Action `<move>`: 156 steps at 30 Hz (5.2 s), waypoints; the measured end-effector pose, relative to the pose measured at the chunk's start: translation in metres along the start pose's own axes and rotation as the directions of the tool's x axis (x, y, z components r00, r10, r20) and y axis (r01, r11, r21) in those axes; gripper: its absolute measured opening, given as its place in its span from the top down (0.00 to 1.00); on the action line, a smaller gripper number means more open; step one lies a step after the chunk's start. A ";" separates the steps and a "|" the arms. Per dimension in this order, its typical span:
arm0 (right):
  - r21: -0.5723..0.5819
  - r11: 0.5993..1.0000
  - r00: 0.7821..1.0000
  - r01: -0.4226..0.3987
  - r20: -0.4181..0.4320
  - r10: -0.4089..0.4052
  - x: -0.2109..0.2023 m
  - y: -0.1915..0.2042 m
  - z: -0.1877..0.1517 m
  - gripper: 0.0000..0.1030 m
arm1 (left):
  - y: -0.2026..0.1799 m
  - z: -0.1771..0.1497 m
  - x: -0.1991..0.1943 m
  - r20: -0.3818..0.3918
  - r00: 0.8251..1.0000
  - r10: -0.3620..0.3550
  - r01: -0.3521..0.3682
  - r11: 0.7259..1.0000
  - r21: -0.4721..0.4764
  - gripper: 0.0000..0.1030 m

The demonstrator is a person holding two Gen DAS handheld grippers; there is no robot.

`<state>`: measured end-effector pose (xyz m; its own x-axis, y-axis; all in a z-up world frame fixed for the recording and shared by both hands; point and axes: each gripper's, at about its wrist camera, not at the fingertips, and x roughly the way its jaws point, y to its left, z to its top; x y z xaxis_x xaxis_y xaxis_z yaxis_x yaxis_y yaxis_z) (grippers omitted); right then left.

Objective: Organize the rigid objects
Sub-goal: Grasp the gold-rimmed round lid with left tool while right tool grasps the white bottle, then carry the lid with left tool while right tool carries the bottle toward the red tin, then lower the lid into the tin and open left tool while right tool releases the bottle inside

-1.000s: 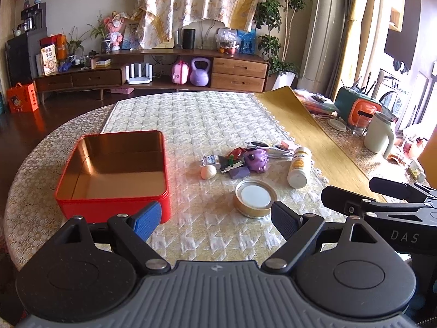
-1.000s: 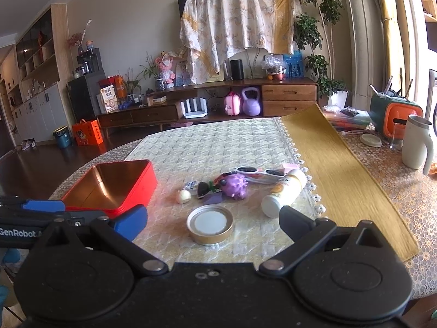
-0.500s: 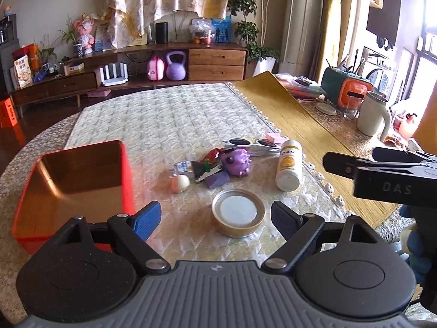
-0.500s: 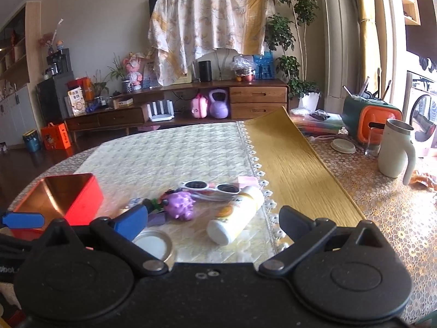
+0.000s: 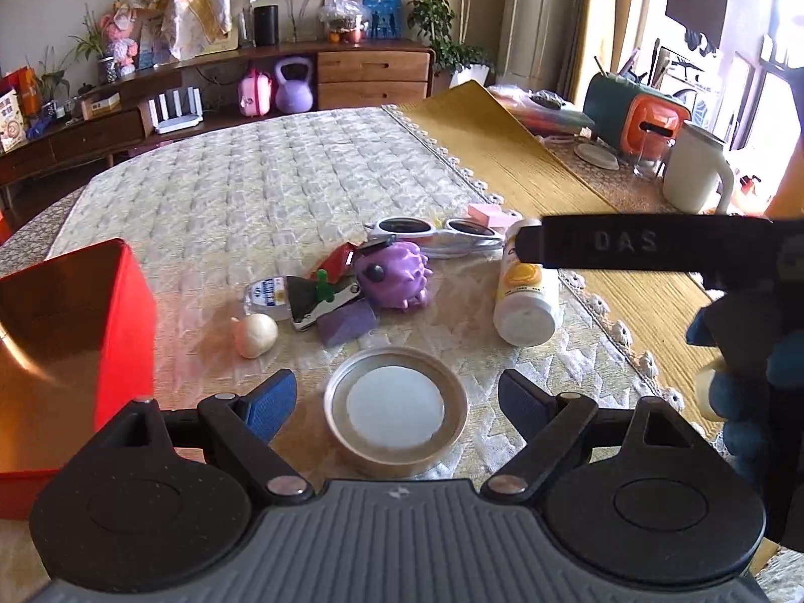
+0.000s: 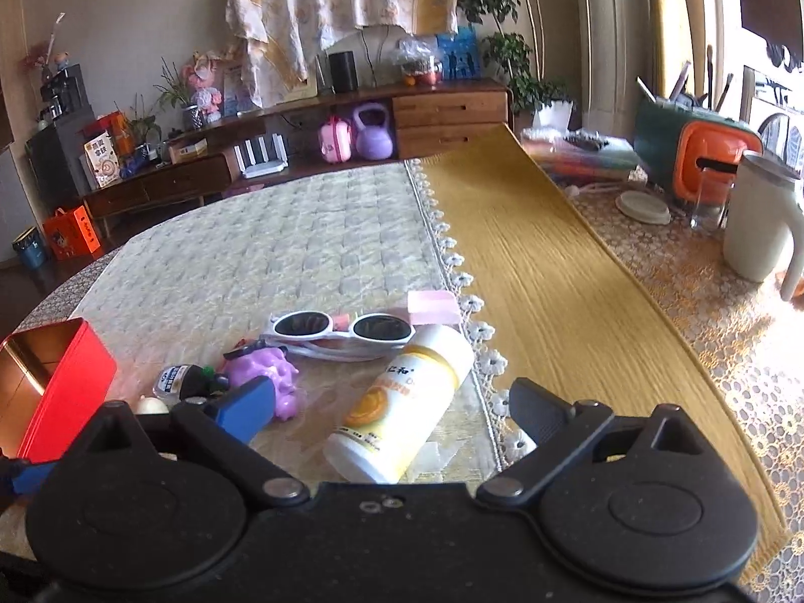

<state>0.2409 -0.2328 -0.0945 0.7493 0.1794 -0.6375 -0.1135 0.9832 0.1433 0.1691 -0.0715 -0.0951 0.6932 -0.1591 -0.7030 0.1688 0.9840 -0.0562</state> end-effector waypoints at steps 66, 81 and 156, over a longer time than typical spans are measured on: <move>-0.080 0.987 0.990 -0.141 -0.025 0.139 -0.064 0.064 -0.001 0.57 | 0.066 0.014 -0.062 0.035 0.994 0.108 -0.101 0.982 -0.162 0.25; -0.241 0.933 0.963 -0.269 -0.035 0.268 -0.068 0.157 0.003 0.57 | 0.164 0.026 -0.089 0.006 0.970 0.242 -0.233 0.942 -0.241 0.25; -0.426 0.832 0.934 -0.356 -0.132 0.332 -0.030 0.249 -0.007 0.38 | 0.257 0.038 -0.004 -0.168 0.945 0.280 -0.314 0.921 -0.231 0.24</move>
<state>0.1861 0.0074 -0.0450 0.5756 0.4990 -0.6478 -0.6392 0.7687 0.0243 0.2366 0.1795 -0.0798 0.5843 0.1389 -0.7995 -0.2246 0.9744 0.0052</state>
